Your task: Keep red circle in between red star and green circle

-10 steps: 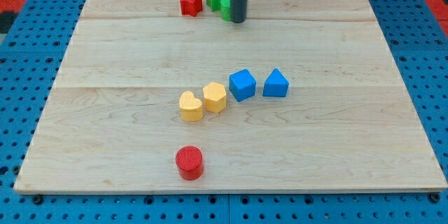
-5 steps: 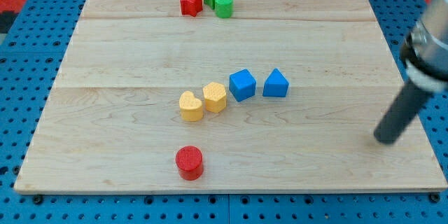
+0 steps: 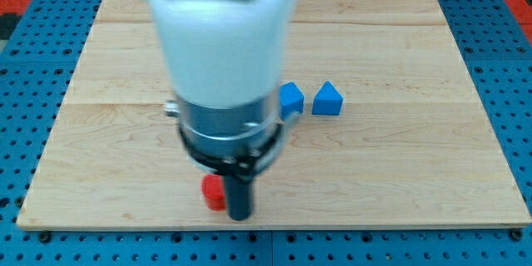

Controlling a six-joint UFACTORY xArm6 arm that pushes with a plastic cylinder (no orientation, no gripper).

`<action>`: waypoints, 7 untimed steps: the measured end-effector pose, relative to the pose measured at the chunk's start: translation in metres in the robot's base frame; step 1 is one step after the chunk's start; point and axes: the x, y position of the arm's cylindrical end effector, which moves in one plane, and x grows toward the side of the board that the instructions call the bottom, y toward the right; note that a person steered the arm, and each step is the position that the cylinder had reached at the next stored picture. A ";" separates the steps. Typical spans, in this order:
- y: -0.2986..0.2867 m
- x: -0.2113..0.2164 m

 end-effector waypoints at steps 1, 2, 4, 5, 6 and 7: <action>-0.044 -0.016; -0.081 -0.038; -0.132 -0.093; -0.132 -0.120; -0.102 -0.162; -0.071 -0.214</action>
